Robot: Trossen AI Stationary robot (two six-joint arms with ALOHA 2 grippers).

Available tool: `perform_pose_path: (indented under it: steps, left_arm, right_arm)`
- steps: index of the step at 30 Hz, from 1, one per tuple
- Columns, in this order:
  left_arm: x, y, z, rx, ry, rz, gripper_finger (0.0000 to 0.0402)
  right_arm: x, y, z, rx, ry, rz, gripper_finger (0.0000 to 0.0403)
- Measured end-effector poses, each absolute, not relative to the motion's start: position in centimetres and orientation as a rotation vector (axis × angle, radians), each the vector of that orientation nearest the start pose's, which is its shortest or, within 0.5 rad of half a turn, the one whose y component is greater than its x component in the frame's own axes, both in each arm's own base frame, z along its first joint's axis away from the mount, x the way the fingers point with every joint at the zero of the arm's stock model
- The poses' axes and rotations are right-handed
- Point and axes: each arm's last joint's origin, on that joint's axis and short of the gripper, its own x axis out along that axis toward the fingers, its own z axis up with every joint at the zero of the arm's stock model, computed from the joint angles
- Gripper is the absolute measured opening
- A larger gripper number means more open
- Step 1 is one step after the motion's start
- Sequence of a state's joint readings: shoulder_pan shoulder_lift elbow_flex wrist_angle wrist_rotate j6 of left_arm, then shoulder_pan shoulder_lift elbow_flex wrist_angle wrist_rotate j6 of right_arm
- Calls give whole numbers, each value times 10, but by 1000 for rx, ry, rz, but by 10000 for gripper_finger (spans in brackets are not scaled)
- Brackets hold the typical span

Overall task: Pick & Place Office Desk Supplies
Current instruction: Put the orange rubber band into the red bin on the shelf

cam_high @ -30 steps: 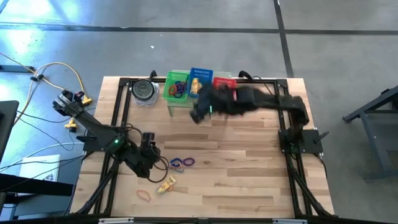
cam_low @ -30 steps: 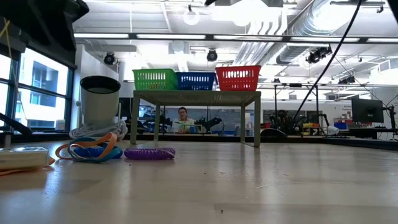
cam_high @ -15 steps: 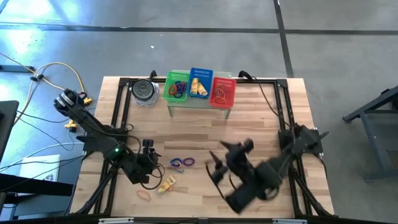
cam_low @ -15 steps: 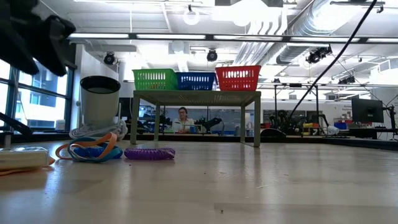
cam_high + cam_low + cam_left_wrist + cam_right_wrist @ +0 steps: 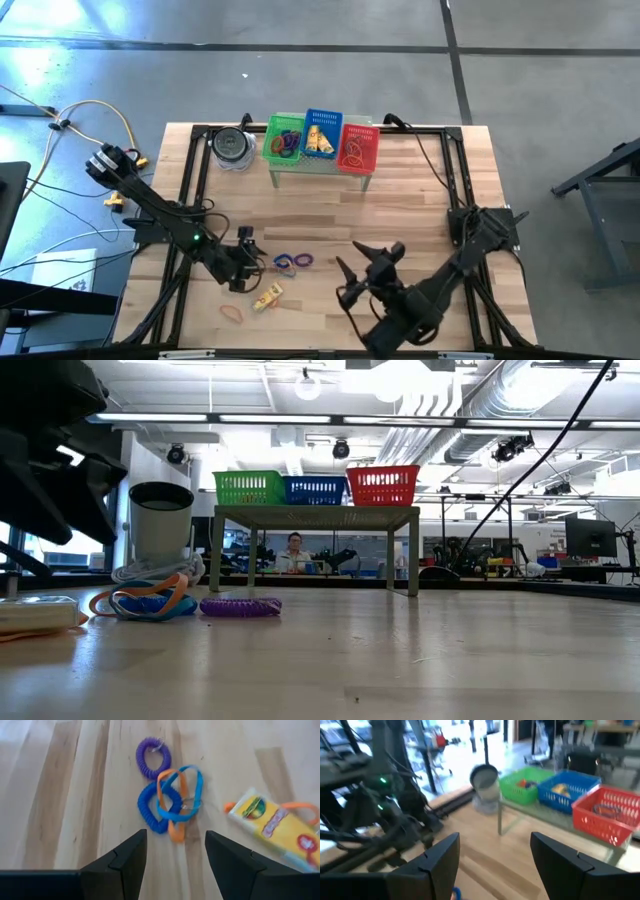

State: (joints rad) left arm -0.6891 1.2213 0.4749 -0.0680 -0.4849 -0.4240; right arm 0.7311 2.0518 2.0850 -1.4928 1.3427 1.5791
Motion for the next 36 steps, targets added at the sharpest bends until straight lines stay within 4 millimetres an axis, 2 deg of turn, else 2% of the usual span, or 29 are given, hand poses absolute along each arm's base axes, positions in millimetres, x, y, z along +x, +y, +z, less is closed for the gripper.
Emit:
perform_pose_path:
  steps: [4, 10, 18, 27, 36]
  left_arm:
    - [171, -123, 153, 32, 654, -63, 193]
    - [165, -119, 141, -5, 675, -40, 193]
    - [174, -126, 134, -68, 642, -39, 193]
    - [180, -132, 110, -67, 677, -4, 193]
    - [188, -137, 101, -84, 636, -4, 193]
  right_arm:
    - [325, 228, 323, 262, 241, -863, 231]
    - [341, 203, 314, 240, 276, -939, 231]
    - [353, 181, 314, 229, 285, -995, 231]
    - [352, 186, 314, 205, 320, -970, 231]
    - [349, 192, 314, 213, 322, -952, 231]
